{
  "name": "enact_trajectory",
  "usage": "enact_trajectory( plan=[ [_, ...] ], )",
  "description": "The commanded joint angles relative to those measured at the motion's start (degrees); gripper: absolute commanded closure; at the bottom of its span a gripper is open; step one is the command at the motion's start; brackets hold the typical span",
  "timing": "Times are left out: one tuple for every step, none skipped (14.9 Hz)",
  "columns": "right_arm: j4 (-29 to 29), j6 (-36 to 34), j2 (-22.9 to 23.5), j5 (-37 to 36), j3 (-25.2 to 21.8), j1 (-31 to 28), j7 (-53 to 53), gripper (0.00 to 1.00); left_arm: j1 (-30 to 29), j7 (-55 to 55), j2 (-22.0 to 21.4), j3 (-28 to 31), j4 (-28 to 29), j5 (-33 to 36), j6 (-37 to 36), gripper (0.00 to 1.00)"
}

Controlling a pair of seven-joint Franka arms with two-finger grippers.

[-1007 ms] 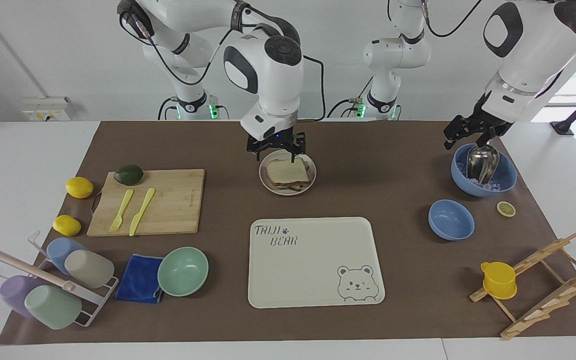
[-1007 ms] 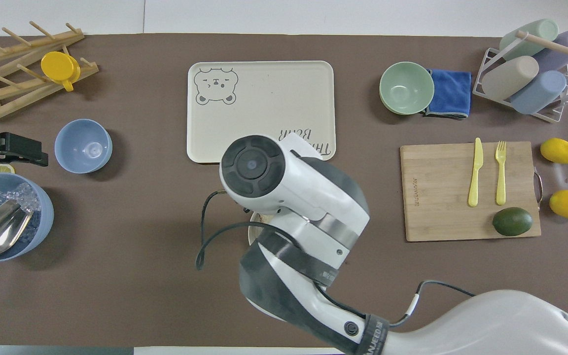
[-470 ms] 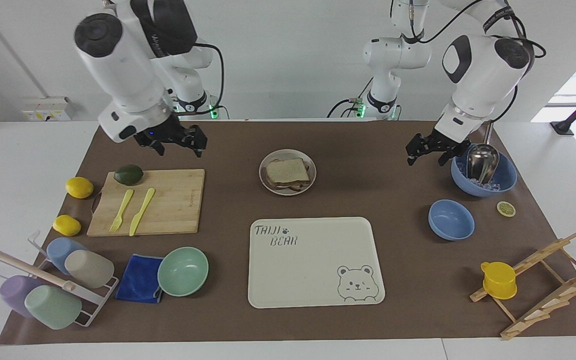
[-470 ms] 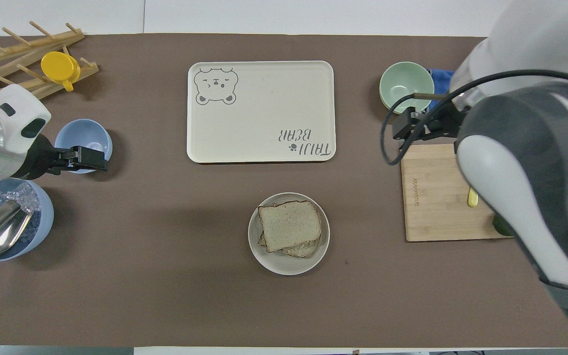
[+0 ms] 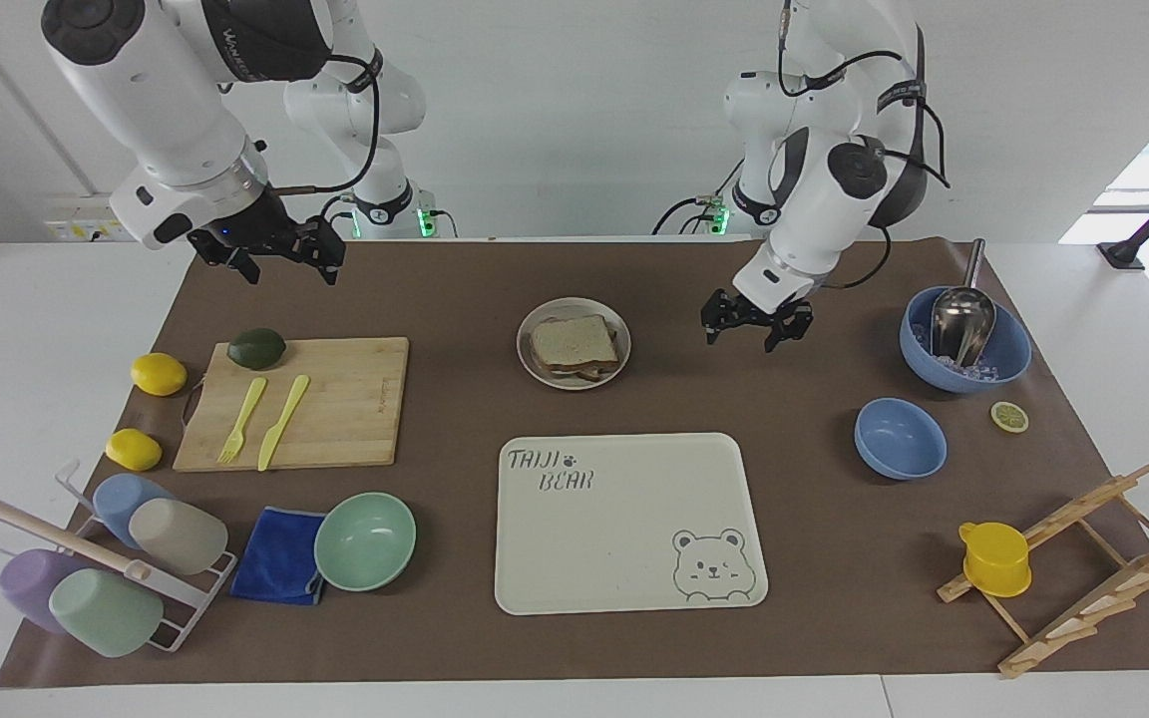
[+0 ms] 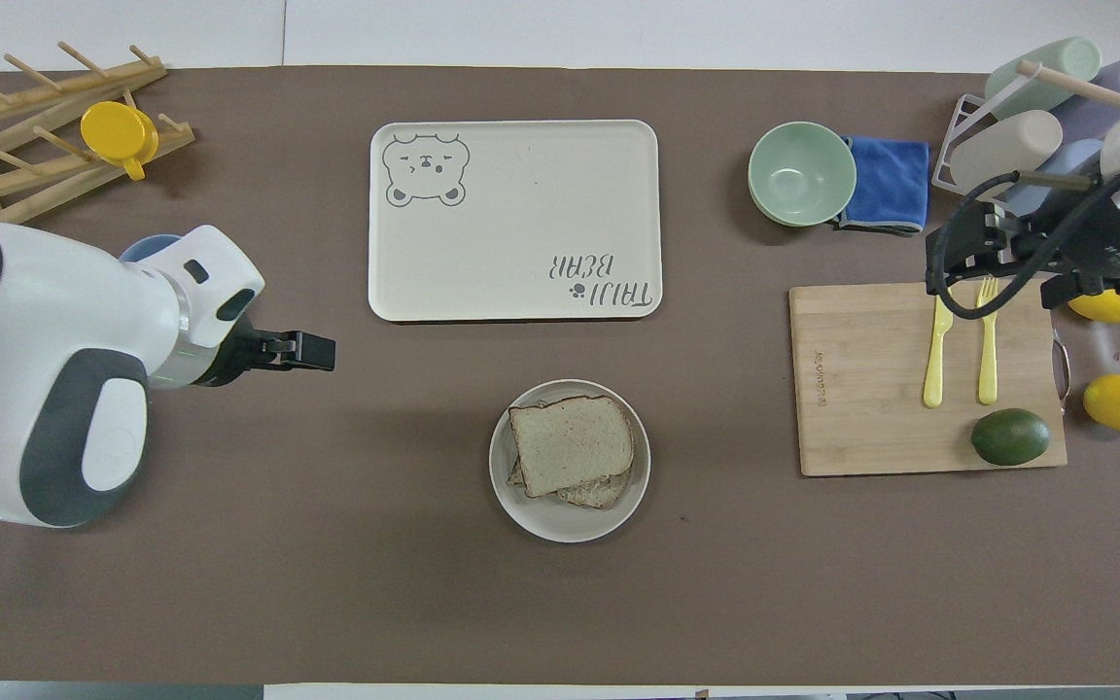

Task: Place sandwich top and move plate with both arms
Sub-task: 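Grasp the rim of the white plate with the left gripper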

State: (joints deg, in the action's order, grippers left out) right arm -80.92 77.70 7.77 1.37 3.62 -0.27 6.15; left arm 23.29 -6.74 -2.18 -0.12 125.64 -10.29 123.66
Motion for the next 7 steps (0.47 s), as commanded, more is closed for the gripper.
enact_trajectory(
  plan=[
    [-3.89, 1.05, -2.41, 0.12, -1.6, 0.44, -2.02, 0.0, 3.77, -0.29, -0.81, 0.91, 4.25, -0.52, 2.72, 0.0],
    [-4.15, 0.61, -3.19, -0.4, -1.78, 0.44, -2.02, 0.0, 5.44, -0.46, -1.07, 0.91, 6.01, -1.74, 4.21, 0.0],
    [-5.11, 0.08, -3.9, -0.58, -1.87, 0.44, -2.19, 0.0, 7.28, -2.2, -1.68, 0.91, 8.11, -2.79, 6.05, 0.0],
    [-6.51, -0.1, -4.86, -0.67, -2.82, 0.44, -2.45, 0.0, 9.47, -5.27, -1.95, 0.91, 9.53, -2.81, 7.98, 0.0],
    [-8.09, 0.16, -5.91, -0.58, -4.14, 0.88, -2.45, 0.0, 11.24, -8.25, -1.95, 0.91, 10.15, -2.81, 10.18, 0.01],
    [-9.24, 0.43, -6.53, -0.67, -5.72, 2.01, -2.54, 0.0, 11.95, -9.59, -1.87, 0.91, 10.33, -2.81, 11.59, 0.02],
    [-10.47, 2.26, -6.8, -0.67, -7.56, 3.16, -2.8, 0.0, 12.57, -9.78, -1.52, 0.91, 10.51, -2.98, 12.22, 0.03]
  ],
)
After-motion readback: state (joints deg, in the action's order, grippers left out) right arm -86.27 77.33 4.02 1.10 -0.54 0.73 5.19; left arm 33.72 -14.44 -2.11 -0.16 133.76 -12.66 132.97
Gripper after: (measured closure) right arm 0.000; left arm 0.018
